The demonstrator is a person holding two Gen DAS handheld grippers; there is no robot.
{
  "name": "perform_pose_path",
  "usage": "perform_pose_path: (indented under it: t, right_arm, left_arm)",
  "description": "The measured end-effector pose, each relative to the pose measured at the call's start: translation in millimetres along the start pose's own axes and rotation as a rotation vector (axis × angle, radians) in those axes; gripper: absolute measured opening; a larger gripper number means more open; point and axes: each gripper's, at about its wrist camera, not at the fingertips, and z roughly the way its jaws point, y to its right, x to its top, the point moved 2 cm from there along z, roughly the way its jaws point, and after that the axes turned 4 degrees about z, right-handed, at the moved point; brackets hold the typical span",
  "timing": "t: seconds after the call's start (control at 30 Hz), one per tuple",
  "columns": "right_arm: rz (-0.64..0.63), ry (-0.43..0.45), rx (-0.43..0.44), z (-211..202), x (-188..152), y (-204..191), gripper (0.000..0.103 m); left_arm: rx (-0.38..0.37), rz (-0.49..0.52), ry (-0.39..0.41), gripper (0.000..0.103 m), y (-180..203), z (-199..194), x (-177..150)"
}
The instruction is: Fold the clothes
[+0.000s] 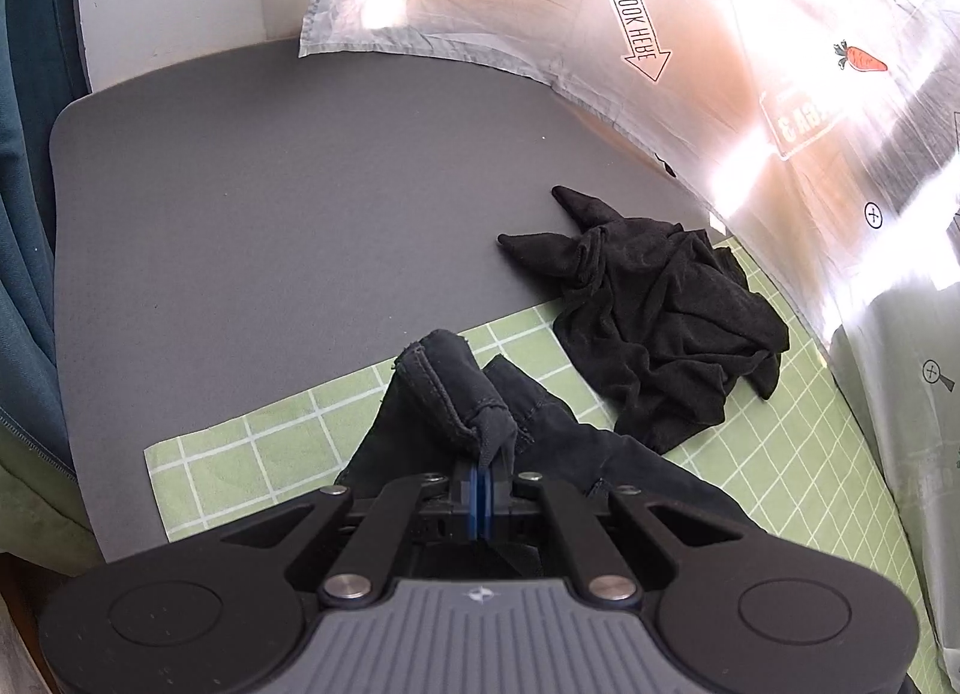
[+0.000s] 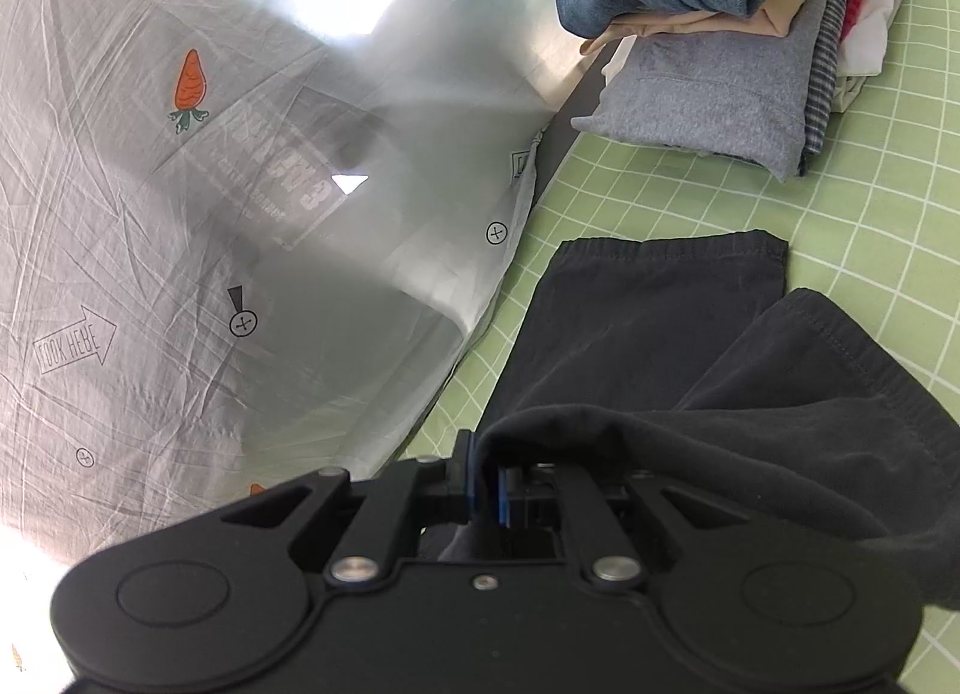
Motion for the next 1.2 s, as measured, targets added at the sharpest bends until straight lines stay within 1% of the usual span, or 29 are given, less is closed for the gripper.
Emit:
perform_pose_path:
  t: [0.13, 0.23, 0.27, 0.3, 0.33, 0.37, 0.4, 0.43, 0.47, 0.5, 0.53, 0.6, 0.63, 0.67, 0.77, 0.83, 0.87, 0.93, 0.97, 1.0, 1.07, 1.13, 1.2]
  right_arm:
    - [-0.018, -0.033, -0.047, 36, 5, -1, 0.007]
    - [-0.023, -0.061, -0.073, 67, 6, -3, 0.007]
    - [-0.02, -0.074, -0.083, 80, 7, -4, 0.007]
    - [-0.023, -0.089, -0.094, 92, 8, -6, 0.007]
    - [-0.026, -0.105, -0.104, 104, 9, -9, 0.008]
    - [-0.056, -0.121, -0.115, 114, 7, -15, 0.011]
    - [-0.091, -0.138, -0.125, 123, 5, -21, 0.019]
    - [-0.126, -0.155, -0.136, 132, 2, -27, 0.033]
    - [-0.175, -0.166, -0.134, 136, -2, -35, 0.044]
    - [-0.234, -0.171, -0.13, 138, -9, -43, 0.064]
    - [-0.287, -0.167, -0.133, 137, -16, -51, 0.075]
    - [-0.379, -0.152, -0.15, 134, -28, -62, 0.08]
    - [-0.394, -0.153, -0.154, 131, -32, -63, 0.081]
    - [-0.405, -0.156, -0.156, 128, -36, -64, 0.081]
    - [-0.377, -0.17, -0.136, 116, -40, -58, 0.081]
    - [-0.4, -0.167, -0.139, 105, -44, -54, 0.081]
    - [-0.415, -0.168, -0.139, 100, -45, -51, 0.081]
    - [-0.435, -0.174, -0.129, 90, -48, -45, 0.081]
    - [-0.437, -0.178, -0.123, 85, -50, -42, 0.081]
    - [-0.438, -0.182, -0.119, 81, -52, -38, 0.081]
    - [-0.441, -0.19, -0.109, 72, -56, -31, 0.081]
    - [-0.455, -0.193, -0.122, 67, -61, -26, 0.081]
    - [-0.469, -0.192, -0.147, 63, -64, -21, 0.081]
  left_arm:
    - [0.037, 0.002, -0.008, 0.004, 14, 22, 3]
    - [0.066, 0.047, -0.029, 0.011, 30, 39, 6]
    - [0.078, 0.071, -0.041, 0.015, 36, 45, 6]
    - [0.093, 0.104, -0.055, 0.022, 43, 50, 7]
    - [0.112, 0.161, -0.072, 0.026, 52, 53, 6]
    - [0.127, 0.226, -0.083, 0.034, 61, 55, 5]
    - [0.142, 0.289, -0.084, 0.046, 69, 55, 2]
    - [0.157, 0.35, -0.08, 0.053, 77, 54, -1]
    - [0.175, 0.403, -0.068, 0.064, 83, 53, -4]
    - [0.196, 0.455, -0.055, 0.068, 88, 51, -9]
    - [0.215, 0.501, -0.044, 0.068, 92, 49, -13]
    - [0.24, 0.557, -0.041, 0.068, 97, 47, -19]
    - [0.251, 0.584, -0.037, 0.068, 99, 45, -22]
    - [0.257, 0.605, -0.027, 0.068, 100, 43, -24]
    - [0.264, 0.638, 0.001, 0.073, 103, 34, -24]
    - [0.275, 0.658, 0.035, 0.074, 106, 26, -23]
    - [0.268, 0.669, 0.059, 0.075, 108, 22, -23]
    - [0.227, 0.676, 0.11, 0.079, 114, 11, -24]
    - [0.203, 0.677, 0.129, 0.084, 117, 7, -24]
    - [0.171, 0.674, 0.13, 0.086, 120, 4, -25]
    - [0.102, 0.681, 0.102, 0.087, 128, 4, -30]
    - [0.009, 0.707, 0.033, 0.087, 140, 11, -44]
    - [-0.063, 0.711, -0.056, 0.087, 148, 21, -59]
